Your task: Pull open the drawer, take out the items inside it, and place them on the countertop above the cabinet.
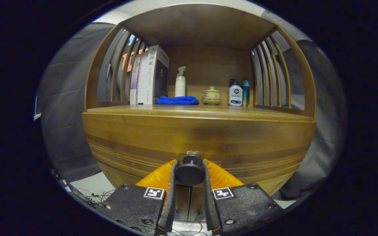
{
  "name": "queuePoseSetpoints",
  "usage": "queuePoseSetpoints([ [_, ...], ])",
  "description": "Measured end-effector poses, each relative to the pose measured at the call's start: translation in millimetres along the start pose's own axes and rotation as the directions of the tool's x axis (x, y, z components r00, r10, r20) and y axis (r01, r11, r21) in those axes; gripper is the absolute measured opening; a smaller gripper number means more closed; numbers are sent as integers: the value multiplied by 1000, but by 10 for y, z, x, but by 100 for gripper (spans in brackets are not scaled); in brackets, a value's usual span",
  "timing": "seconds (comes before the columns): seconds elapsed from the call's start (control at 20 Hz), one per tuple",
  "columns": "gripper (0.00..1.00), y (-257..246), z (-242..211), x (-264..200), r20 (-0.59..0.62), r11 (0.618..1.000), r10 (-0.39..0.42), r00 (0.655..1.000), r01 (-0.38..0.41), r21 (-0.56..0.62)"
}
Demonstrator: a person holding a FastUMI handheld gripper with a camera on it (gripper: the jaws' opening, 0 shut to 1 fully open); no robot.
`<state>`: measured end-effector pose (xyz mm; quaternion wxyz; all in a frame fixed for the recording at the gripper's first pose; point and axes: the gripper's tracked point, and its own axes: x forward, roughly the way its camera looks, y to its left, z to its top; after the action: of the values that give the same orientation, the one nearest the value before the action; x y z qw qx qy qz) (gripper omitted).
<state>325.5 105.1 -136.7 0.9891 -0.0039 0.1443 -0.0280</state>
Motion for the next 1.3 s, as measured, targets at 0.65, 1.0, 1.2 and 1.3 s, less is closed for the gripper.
queuePoseSetpoints([
  [0.65, 35, 41, -173, -702, -1, 1000, -18, 1000, 18, 19],
  [1.0, 35, 73, -334, -1240, 16, 1000, -3, 1000, 3, 6],
  [1.2, 35, 121, -416, -1439, -2, 1000, -9, 1000, 9, 9],
  [1.3, 35, 147, -454, -1537, -1, 1000, -10, 1000, 10, 19],
])
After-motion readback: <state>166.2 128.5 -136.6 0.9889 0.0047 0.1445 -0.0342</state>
